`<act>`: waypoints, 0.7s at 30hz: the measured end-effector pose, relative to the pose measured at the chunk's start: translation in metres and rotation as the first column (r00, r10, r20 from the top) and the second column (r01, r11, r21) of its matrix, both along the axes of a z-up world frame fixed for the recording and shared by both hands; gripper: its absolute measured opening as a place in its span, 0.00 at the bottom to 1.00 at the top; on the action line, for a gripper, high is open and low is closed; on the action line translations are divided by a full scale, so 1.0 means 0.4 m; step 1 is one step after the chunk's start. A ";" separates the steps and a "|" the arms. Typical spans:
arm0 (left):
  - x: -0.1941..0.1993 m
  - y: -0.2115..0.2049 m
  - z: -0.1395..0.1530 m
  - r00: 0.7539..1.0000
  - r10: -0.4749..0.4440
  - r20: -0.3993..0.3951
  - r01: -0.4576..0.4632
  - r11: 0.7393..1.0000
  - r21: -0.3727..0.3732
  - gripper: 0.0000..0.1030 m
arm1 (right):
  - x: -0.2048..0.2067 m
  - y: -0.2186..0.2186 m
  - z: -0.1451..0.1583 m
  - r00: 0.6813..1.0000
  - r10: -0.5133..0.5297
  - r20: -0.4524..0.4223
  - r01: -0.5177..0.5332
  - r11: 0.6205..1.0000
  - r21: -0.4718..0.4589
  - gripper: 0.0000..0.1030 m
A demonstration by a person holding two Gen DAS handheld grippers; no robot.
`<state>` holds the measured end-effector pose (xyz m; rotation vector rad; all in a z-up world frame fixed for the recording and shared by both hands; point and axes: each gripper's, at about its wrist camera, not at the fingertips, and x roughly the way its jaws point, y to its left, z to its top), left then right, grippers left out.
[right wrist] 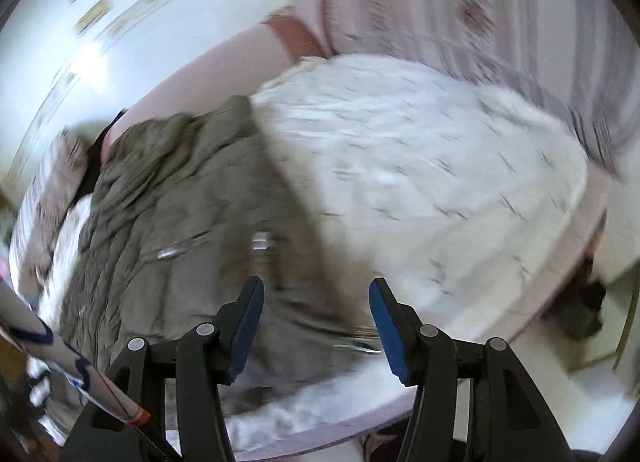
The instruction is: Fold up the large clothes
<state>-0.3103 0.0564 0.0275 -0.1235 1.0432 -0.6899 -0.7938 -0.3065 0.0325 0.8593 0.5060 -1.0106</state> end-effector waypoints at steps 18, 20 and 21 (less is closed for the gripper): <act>-0.104 -0.073 -0.001 0.987 -0.157 0.032 0.158 0.987 -0.026 0.70 | 0.067 0.047 -0.075 0.959 0.153 0.237 -0.191 0.971 0.147 0.44; -0.114 -0.081 0.002 0.984 -0.170 0.052 0.171 0.985 -0.027 0.70 | 0.087 0.065 -0.057 0.963 0.175 0.204 -0.196 0.977 0.083 0.34; -0.119 -0.085 0.006 0.982 -0.174 0.072 0.176 0.984 -0.022 0.68 | 0.094 0.071 -0.045 0.963 0.186 0.193 -0.199 0.979 0.050 0.31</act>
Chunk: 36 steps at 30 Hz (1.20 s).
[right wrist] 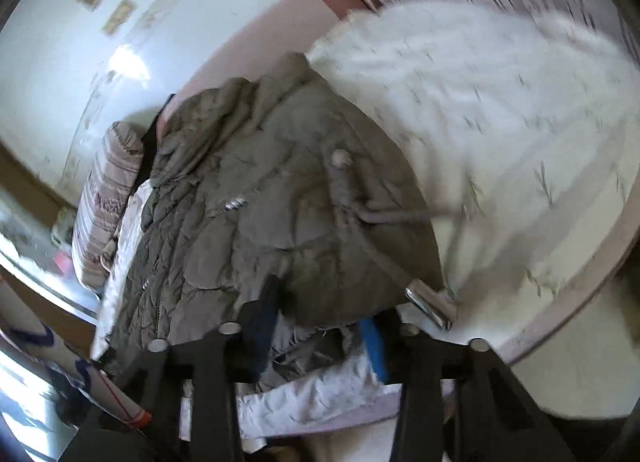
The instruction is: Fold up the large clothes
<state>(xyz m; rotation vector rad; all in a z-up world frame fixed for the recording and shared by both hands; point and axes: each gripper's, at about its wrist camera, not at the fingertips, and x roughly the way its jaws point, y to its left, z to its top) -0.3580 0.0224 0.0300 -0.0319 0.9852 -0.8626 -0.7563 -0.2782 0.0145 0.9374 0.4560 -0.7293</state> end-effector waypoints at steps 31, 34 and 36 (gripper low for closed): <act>-0.065 -0.088 -0.021 0.939 -0.018 0.343 -0.062 0.973 0.222 0.50 | -0.002 -0.028 -0.046 1.000 -0.007 0.003 0.007 1.000 0.028 0.20; -0.056 -0.085 -0.027 0.944 -0.009 0.329 -0.067 0.973 0.219 0.55 | 0.002 -0.031 -0.053 1.000 -0.016 -0.015 0.017 0.999 0.039 0.24; -0.054 -0.084 -0.029 0.944 0.001 0.331 -0.080 0.972 0.223 0.60 | 0.005 -0.032 -0.053 0.999 -0.016 -0.029 0.017 0.999 0.041 0.25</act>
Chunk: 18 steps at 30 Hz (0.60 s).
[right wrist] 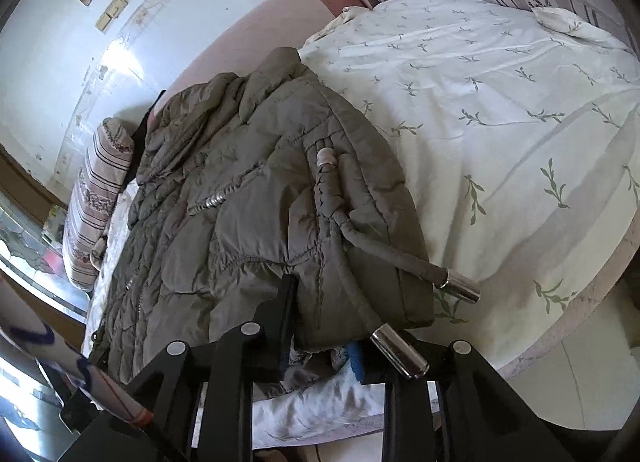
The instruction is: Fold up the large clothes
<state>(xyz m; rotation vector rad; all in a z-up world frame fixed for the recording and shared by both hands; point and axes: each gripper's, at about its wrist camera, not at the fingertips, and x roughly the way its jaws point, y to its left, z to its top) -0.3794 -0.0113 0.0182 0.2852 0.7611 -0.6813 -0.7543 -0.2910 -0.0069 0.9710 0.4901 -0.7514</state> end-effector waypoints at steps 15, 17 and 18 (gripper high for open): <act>-0.039 -0.027 0.007 0.990 0.011 0.139 -0.022 0.997 0.078 0.51 | 0.031 0.028 0.032 0.996 0.023 -0.089 -0.033 0.993 -0.117 0.11; -0.068 -0.043 0.010 0.978 -0.022 0.206 0.000 0.994 0.109 0.32 | 0.031 0.040 0.048 0.995 0.024 -0.098 -0.039 0.986 -0.160 0.10; -0.080 -0.049 0.010 0.972 -0.033 0.231 0.005 0.993 0.122 0.30 | 0.028 0.042 0.052 0.995 0.025 -0.095 -0.041 0.985 -0.169 0.10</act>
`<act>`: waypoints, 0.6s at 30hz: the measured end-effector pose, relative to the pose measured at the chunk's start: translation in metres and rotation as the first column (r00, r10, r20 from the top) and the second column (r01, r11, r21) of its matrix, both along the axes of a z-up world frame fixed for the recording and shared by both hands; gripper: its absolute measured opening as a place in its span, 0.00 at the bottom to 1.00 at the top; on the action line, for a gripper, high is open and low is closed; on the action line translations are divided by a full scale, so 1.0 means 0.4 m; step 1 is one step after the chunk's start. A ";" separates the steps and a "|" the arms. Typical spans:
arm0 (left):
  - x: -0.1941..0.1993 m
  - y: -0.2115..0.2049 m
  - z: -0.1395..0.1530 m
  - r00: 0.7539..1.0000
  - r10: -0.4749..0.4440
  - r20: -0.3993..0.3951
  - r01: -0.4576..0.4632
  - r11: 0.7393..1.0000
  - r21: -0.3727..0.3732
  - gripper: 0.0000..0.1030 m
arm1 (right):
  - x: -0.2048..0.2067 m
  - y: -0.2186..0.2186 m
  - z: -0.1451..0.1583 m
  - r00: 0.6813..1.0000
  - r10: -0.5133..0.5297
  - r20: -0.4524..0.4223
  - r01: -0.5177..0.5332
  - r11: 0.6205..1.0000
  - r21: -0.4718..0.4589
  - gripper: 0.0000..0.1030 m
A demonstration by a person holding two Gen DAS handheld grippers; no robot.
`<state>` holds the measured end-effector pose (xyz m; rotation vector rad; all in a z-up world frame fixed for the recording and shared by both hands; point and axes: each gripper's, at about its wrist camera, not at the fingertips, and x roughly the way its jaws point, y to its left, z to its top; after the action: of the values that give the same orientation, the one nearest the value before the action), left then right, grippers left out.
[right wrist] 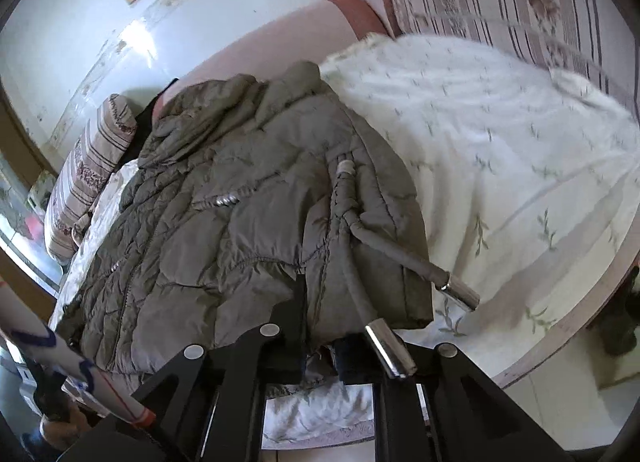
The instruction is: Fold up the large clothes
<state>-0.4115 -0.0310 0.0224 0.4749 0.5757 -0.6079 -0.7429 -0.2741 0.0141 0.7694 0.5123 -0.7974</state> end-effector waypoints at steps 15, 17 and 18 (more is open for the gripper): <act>-0.033 0.020 0.047 0.999 -0.028 0.025 0.029 0.999 -0.042 0.15 | -0.043 0.025 0.048 0.997 0.009 0.075 -0.005 0.998 -0.056 0.08; -0.035 0.025 0.055 0.999 -0.029 0.023 0.030 0.998 -0.051 0.15 | -0.047 0.029 0.052 0.997 0.009 0.081 -0.005 0.998 -0.059 0.08; -0.038 0.029 0.060 0.999 -0.030 0.025 0.031 0.998 -0.056 0.15 | -0.051 0.031 0.055 0.997 0.010 0.083 -0.005 0.998 -0.060 0.08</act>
<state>-0.4268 -0.0196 0.0462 0.4381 0.5279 -0.6453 -0.7631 -0.2618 0.0361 0.7419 0.4153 -0.7674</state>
